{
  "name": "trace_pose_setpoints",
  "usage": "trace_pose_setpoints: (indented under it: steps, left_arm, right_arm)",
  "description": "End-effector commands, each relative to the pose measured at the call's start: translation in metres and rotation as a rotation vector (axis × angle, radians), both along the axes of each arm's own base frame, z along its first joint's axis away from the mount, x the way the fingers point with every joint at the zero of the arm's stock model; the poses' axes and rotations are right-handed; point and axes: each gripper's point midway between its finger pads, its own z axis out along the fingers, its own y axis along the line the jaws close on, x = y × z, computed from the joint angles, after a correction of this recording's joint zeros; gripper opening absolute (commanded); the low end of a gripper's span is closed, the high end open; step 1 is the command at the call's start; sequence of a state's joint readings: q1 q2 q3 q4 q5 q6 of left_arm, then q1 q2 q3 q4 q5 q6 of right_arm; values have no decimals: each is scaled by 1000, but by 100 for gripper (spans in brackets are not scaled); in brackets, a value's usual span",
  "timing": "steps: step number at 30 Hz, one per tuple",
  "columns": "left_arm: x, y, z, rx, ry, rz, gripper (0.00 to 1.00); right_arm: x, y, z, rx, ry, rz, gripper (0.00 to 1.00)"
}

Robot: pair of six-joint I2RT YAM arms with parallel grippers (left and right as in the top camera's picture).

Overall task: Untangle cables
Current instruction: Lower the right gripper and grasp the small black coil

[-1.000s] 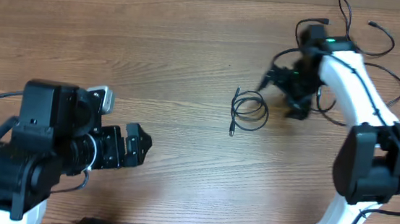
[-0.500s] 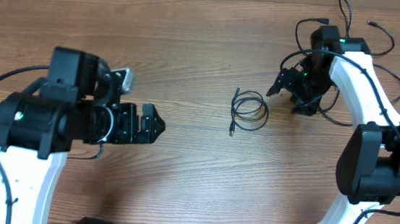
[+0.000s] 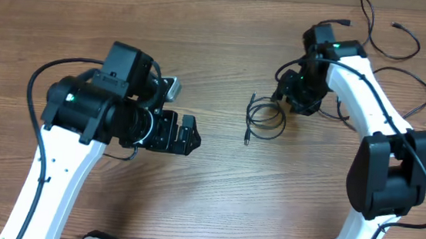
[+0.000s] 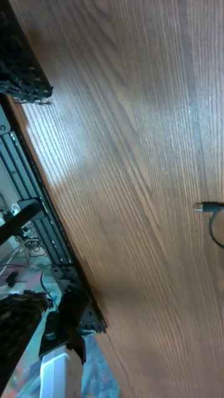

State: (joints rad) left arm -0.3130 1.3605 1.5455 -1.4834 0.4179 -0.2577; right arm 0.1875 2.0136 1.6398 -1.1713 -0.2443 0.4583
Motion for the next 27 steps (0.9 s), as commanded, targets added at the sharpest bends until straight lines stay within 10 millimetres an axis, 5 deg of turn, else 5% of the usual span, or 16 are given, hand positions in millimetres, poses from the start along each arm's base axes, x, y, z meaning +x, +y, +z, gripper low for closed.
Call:
trace_pose_setpoints:
  steps: [1,9,14,17,23,27]
  left_arm:
    - [1,1,-9,28,18,-15,100]
    - [5,0,-9,25,8,-15,100]
    - [11,-2,-7,17,-18,-15,100]
    - [13,-2,-6,13,-28,-15,99]
    - [11,-2,-7,17,-18,-15,100]
    - [12,-2,-7,16,-22,-15,100]
  right_arm:
    - [0,-8,-12,-59,19,-36,48]
    - [-10,-9,-32,-70,76,-65,44]
    - [-10,10,-41,34,94,-54,32]
    - [-11,16,-40,56,97,-48,34]
    - [-15,0,-49,-64,97,-46,40]
    - [-19,2,-54,-53,112,-63,31]
